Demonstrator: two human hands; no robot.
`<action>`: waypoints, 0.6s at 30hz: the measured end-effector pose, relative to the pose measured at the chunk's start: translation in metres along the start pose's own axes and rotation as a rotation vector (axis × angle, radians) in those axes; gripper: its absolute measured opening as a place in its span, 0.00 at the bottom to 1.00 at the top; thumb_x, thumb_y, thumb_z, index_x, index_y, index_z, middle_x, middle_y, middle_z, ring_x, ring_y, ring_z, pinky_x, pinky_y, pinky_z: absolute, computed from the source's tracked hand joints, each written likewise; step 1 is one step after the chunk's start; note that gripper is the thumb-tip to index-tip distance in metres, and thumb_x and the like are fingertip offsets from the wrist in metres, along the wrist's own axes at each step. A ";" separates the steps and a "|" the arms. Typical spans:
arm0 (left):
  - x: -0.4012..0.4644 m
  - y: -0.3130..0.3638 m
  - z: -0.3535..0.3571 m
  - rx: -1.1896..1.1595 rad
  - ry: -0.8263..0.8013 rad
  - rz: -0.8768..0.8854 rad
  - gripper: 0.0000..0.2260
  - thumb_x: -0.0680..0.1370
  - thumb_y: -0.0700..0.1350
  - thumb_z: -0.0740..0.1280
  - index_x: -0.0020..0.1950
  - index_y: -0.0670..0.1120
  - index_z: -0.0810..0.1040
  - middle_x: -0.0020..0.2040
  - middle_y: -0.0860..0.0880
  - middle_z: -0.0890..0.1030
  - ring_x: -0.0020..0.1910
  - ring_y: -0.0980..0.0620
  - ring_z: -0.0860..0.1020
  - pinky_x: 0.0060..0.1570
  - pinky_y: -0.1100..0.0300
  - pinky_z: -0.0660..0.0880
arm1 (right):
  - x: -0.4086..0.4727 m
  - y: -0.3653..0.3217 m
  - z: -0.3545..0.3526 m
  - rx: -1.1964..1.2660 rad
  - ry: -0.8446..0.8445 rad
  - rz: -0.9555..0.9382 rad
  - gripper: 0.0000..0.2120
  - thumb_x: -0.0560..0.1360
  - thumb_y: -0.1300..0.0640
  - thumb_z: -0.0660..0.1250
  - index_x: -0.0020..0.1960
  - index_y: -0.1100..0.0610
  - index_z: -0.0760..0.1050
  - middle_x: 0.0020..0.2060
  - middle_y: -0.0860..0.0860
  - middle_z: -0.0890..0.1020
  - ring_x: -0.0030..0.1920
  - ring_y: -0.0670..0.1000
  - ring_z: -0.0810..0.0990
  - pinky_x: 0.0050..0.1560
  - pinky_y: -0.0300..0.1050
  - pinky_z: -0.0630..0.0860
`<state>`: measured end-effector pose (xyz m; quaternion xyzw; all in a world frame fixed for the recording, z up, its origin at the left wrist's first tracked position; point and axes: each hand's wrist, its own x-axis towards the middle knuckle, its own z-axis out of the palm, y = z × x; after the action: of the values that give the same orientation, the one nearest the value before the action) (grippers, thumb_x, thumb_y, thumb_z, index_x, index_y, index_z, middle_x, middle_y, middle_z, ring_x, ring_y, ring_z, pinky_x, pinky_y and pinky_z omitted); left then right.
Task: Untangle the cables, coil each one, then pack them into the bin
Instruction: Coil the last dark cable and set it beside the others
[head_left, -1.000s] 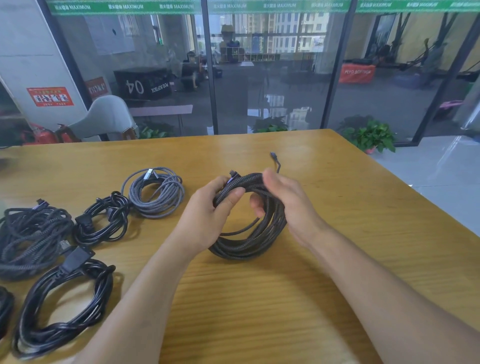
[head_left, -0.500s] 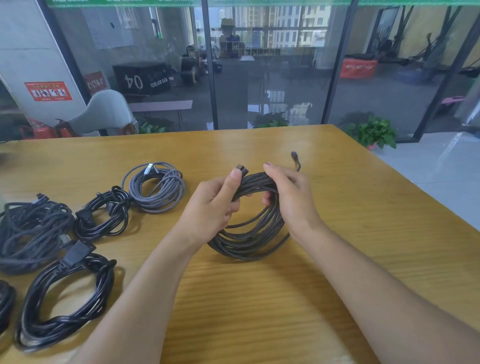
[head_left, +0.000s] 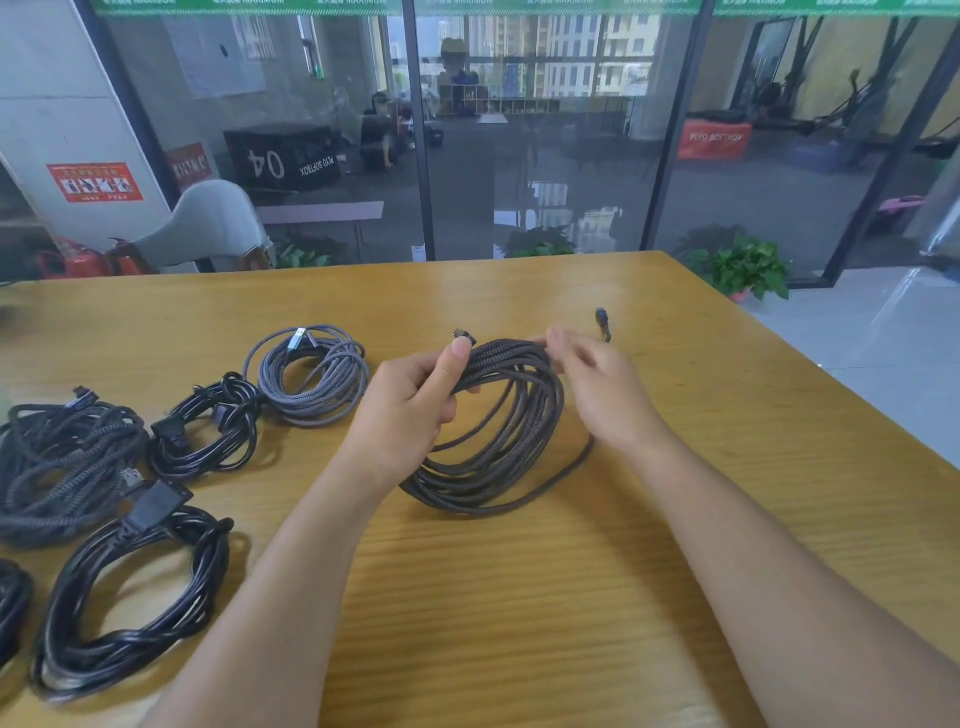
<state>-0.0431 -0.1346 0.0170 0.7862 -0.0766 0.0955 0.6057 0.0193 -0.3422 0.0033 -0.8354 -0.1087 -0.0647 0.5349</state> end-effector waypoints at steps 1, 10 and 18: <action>0.001 -0.001 -0.004 0.012 0.017 -0.005 0.27 0.81 0.64 0.58 0.46 0.41 0.81 0.30 0.47 0.64 0.25 0.53 0.59 0.24 0.62 0.58 | 0.007 0.012 -0.005 -0.215 0.017 -0.005 0.19 0.85 0.39 0.56 0.67 0.43 0.80 0.57 0.43 0.80 0.62 0.46 0.78 0.59 0.43 0.73; 0.004 -0.007 -0.018 -0.023 0.043 -0.055 0.27 0.84 0.62 0.58 0.48 0.39 0.80 0.31 0.47 0.63 0.25 0.52 0.58 0.23 0.62 0.58 | 0.022 0.044 -0.027 -0.723 0.120 0.214 0.28 0.79 0.43 0.70 0.75 0.50 0.68 0.69 0.56 0.71 0.70 0.59 0.70 0.62 0.53 0.73; 0.003 -0.005 -0.019 -0.098 0.031 -0.082 0.26 0.82 0.63 0.58 0.47 0.40 0.79 0.30 0.49 0.62 0.25 0.52 0.56 0.25 0.58 0.54 | 0.027 0.044 -0.024 -0.083 0.050 0.219 0.30 0.78 0.73 0.57 0.76 0.54 0.70 0.62 0.49 0.81 0.53 0.49 0.83 0.51 0.44 0.78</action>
<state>-0.0405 -0.1153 0.0175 0.7564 -0.0396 0.0787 0.6481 0.0566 -0.3790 -0.0191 -0.8619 -0.0005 -0.0311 0.5061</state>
